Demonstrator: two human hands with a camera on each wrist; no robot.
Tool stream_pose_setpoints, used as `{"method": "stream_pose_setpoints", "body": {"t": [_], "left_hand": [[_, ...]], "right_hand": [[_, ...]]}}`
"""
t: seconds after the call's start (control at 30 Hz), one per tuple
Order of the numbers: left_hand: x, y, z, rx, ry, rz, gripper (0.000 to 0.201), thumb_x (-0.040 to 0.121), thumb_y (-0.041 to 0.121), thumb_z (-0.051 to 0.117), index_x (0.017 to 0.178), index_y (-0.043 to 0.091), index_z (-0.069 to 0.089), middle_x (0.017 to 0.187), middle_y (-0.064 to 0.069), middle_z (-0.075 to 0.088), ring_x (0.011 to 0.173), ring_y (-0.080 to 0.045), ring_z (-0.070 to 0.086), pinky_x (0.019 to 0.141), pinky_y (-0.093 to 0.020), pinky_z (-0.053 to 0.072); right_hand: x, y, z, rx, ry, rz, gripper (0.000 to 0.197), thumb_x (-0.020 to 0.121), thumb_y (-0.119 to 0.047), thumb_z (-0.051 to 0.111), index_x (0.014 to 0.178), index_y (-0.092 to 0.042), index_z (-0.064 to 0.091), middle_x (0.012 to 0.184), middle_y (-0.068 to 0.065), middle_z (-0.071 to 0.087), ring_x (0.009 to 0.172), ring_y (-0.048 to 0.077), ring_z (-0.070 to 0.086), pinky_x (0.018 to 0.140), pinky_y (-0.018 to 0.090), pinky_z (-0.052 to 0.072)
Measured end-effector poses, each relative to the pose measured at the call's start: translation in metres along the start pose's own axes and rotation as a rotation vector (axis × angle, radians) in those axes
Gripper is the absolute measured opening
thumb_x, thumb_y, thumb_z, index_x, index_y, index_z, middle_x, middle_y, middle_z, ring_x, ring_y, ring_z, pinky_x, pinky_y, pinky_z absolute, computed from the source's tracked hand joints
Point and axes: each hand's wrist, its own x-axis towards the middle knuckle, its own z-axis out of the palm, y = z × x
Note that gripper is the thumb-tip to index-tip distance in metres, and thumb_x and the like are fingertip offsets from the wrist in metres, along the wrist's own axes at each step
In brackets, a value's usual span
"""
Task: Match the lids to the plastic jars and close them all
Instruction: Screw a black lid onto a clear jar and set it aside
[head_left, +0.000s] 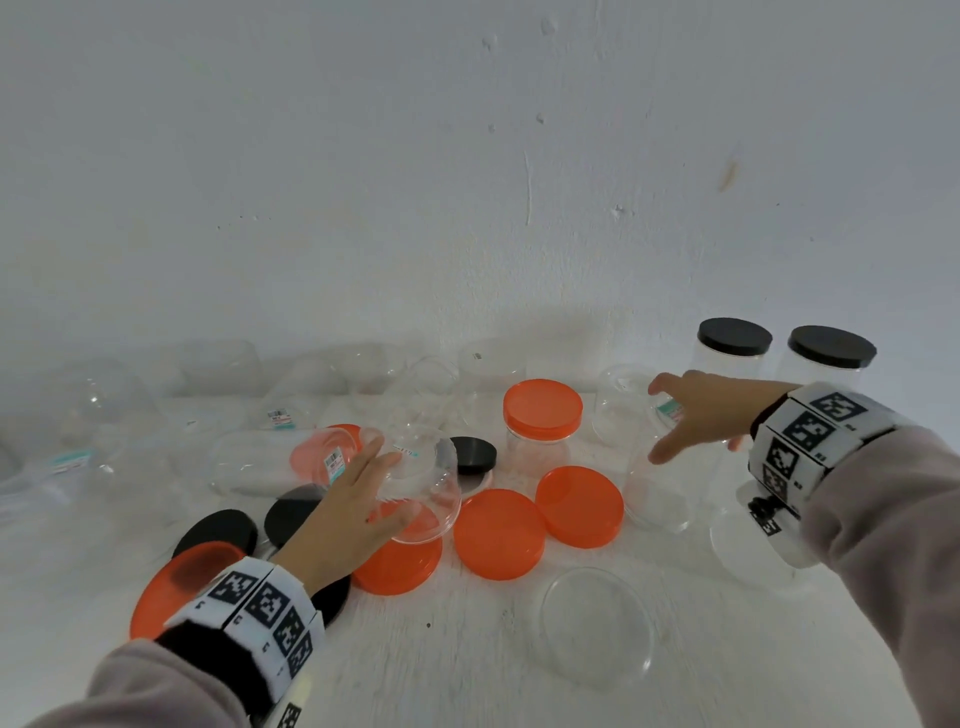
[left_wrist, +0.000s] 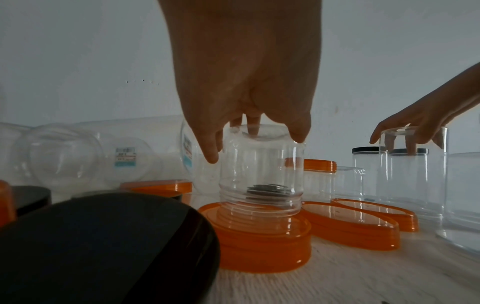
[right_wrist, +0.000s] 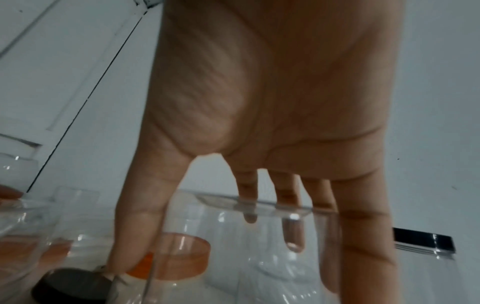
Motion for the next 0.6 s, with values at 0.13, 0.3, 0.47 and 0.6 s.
{"method": "stream_pose_setpoints", "body": {"t": [0.13,0.3,0.47,0.6], "left_hand": [[-0.004,0.005,-0.004,0.009,0.037,0.003,0.065,0.092,0.049,0.052,0.147,0.024,0.027,0.160,0.008,0.003,0.148,-0.016,0.004,0.117,-0.040,0.020],[0.003,0.038,0.005,-0.003,0.193,0.181,0.047,0.094,0.037,0.053,0.138,0.026,0.039,0.154,0.011,0.019,0.145,-0.008,0.006,0.113,-0.027,0.013],[0.032,0.082,0.031,-0.058,0.165,0.239,0.035,0.092,0.022,0.055,0.126,0.015,0.050,0.133,0.003,0.044,0.126,-0.016,0.039,0.105,-0.024,0.033],[0.060,0.097,0.052,0.064,0.029,0.111,0.043,0.096,0.028,0.049,0.135,0.012,0.042,0.137,-0.002,0.040,0.126,-0.019,0.041,0.109,-0.039,0.032]], "right_hand": [[-0.019,0.004,0.002,0.132,0.105,-0.035,0.082,0.070,-0.045,0.081,0.135,-0.031,0.033,0.114,-0.004,0.038,0.088,0.013,0.053,0.059,0.024,0.050],[-0.053,0.017,0.009,0.413,0.240,-0.058,0.072,0.070,-0.040,0.082,0.123,-0.034,0.035,0.113,-0.004,0.036,0.090,0.010,0.051,0.054,0.020,0.047],[-0.081,0.026,0.028,0.842,0.309,-0.023,0.063,0.068,-0.033,0.084,0.118,-0.031,0.046,0.113,-0.006,0.040,0.094,0.019,0.056,0.060,0.027,0.054],[-0.097,0.028,0.043,1.206,0.357,0.006,0.067,0.059,-0.042,0.079,0.115,-0.019,0.052,0.105,0.008,0.051,0.092,0.027,0.062,0.064,0.038,0.058]]}}
